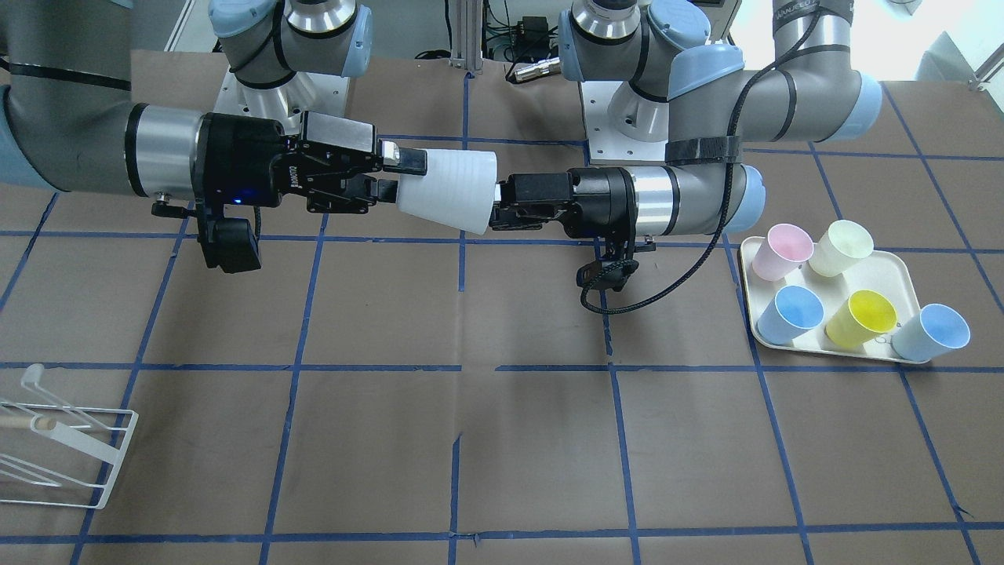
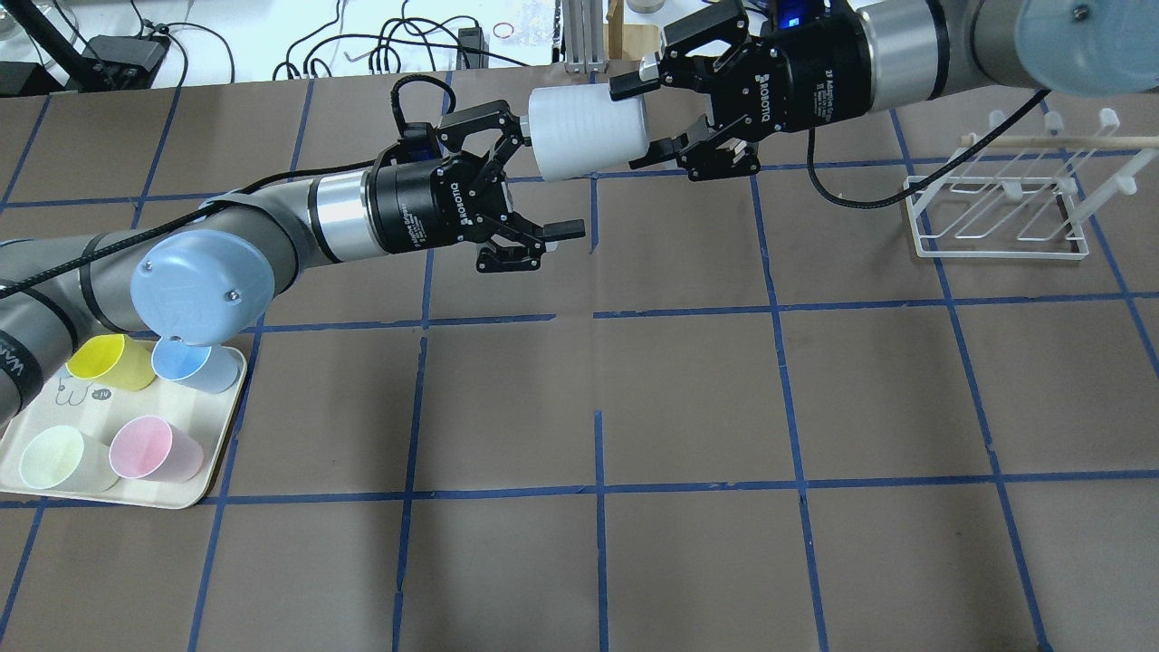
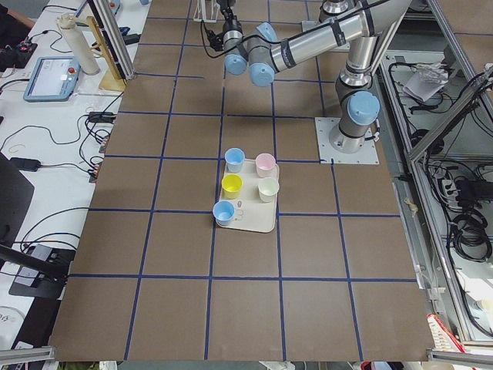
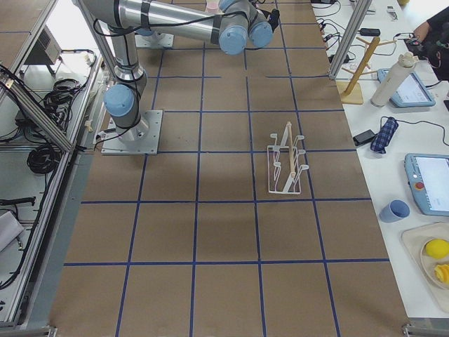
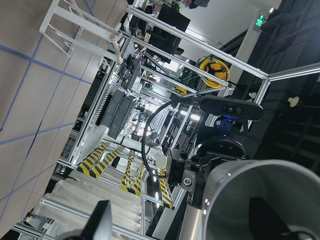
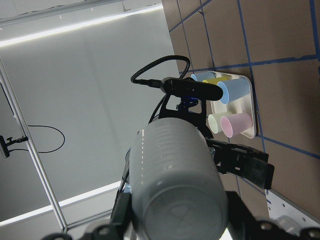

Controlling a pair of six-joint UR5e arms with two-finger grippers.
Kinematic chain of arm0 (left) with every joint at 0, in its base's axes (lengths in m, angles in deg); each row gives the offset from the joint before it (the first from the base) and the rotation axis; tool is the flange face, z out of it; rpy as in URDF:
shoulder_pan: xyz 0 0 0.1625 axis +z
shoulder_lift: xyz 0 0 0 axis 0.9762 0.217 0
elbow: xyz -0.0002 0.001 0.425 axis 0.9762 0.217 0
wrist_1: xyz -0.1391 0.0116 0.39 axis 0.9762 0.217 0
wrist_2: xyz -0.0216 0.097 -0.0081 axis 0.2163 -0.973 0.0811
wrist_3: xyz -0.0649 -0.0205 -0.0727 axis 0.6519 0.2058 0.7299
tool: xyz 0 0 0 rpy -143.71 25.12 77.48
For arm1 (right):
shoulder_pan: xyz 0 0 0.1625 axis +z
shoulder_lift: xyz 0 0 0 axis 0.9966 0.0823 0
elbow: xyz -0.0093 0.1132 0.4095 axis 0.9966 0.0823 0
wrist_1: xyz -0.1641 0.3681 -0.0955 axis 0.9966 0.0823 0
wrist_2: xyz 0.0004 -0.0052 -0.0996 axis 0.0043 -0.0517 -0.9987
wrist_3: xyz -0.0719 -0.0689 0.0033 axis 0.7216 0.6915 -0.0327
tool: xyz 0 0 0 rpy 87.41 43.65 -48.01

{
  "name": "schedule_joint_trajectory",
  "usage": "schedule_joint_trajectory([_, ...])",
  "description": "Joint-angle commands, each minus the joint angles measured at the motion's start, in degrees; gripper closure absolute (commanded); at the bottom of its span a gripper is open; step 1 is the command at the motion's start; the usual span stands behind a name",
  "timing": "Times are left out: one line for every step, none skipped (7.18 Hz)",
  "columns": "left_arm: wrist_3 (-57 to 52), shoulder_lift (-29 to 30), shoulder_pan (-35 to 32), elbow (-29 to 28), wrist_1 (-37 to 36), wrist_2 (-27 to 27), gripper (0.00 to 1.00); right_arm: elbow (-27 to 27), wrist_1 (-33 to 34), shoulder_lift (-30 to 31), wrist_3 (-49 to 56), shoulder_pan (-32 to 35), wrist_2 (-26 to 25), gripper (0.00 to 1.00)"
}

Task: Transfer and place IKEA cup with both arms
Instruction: 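Close the left gripper on the grey cup's base beside the right gripper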

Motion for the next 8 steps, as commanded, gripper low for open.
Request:
schedule_joint_trajectory([-0.2,-0.3,0.0,0.0,0.0,0.9,0.98,0.0,-0.2,0.0,0.0,0.0,0.0,0.62])
schedule_joint_trajectory([-0.3,-0.2,0.2,0.1,-0.1,0.8,1.00,0.0,-0.1,0.0,0.0,0.1,0.1,0.62])
schedule_joint_trajectory([-0.2,-0.1,0.4,0.1,-0.5,0.8,1.00,0.0,-0.2,0.0,0.0,0.1,0.0,0.62])
schedule_joint_trajectory([-0.1,-0.5,0.3,0.2,-0.5,0.8,1.00,0.0,-0.3,0.0,0.0,0.1,0.1,0.59])
schedule_joint_trajectory([-0.1,-0.6,0.5,0.1,-0.5,0.7,1.00,0.0,-0.5,0.2,-0.3,0.1,0.0,0.01])
schedule_joint_trajectory([-0.1,-0.8,0.5,0.1,-0.5,0.7,1.00,0.2,0.4,0.2,-0.3,0.1,0.0,0.00])
schedule_joint_trajectory([-0.1,-1.0,0.6,0.1,-0.5,0.7,1.00,0.7,0.7,0.2,-0.4,0.1,0.1,0.00])
schedule_joint_trajectory([-0.1,-1.0,0.6,0.1,-0.5,0.7,1.00,1.0,0.9,0.1,-0.4,-0.4,0.1,0.00])
